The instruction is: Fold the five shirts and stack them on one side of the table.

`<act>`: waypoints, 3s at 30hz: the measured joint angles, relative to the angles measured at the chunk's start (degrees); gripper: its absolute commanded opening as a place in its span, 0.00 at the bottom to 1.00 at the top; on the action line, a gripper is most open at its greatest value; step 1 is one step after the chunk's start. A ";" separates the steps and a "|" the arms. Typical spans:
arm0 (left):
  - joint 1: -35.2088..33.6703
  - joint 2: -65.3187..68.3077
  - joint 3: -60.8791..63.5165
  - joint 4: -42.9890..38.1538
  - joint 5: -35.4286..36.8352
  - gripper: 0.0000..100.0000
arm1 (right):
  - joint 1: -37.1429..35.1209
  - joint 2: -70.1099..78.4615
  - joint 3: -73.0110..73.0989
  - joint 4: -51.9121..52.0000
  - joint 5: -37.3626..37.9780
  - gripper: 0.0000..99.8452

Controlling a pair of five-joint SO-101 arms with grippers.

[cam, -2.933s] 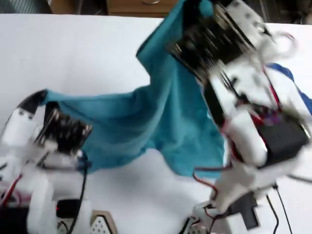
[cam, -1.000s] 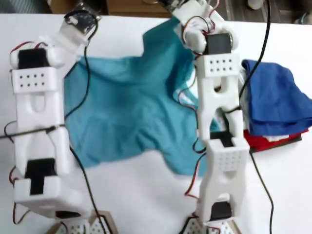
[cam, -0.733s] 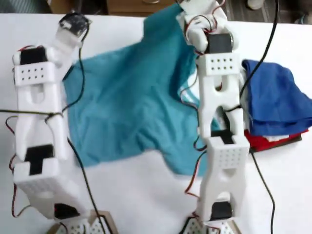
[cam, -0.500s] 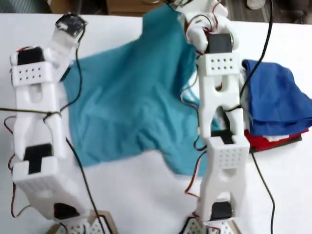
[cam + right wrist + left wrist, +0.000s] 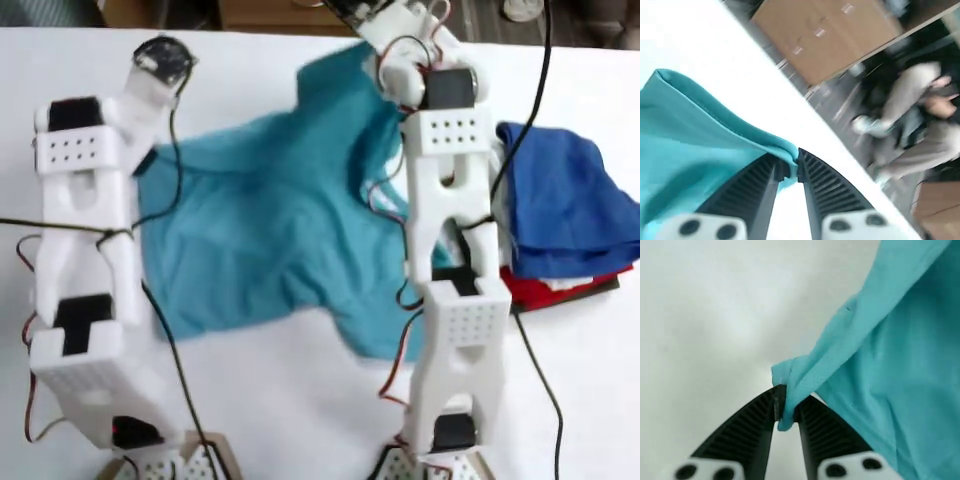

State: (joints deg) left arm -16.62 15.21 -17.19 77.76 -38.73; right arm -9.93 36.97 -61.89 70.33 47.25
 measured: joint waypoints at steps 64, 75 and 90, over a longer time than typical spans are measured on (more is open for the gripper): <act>-19.78 -63.47 4.22 13.27 8.79 0.02 | -1.32 -48.79 -25.76 6.15 -11.78 0.02; -18.73 -63.47 3.69 13.80 11.25 0.02 | -8.18 -50.90 -26.11 16.18 -15.74 0.02; -7.91 -81.93 33.76 18.02 13.36 0.02 | -8.53 -51.08 -19.08 6.07 -16.09 0.02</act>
State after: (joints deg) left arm -24.53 -66.73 16.57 95.78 -25.36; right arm -18.46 -14.11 -80.97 76.40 31.16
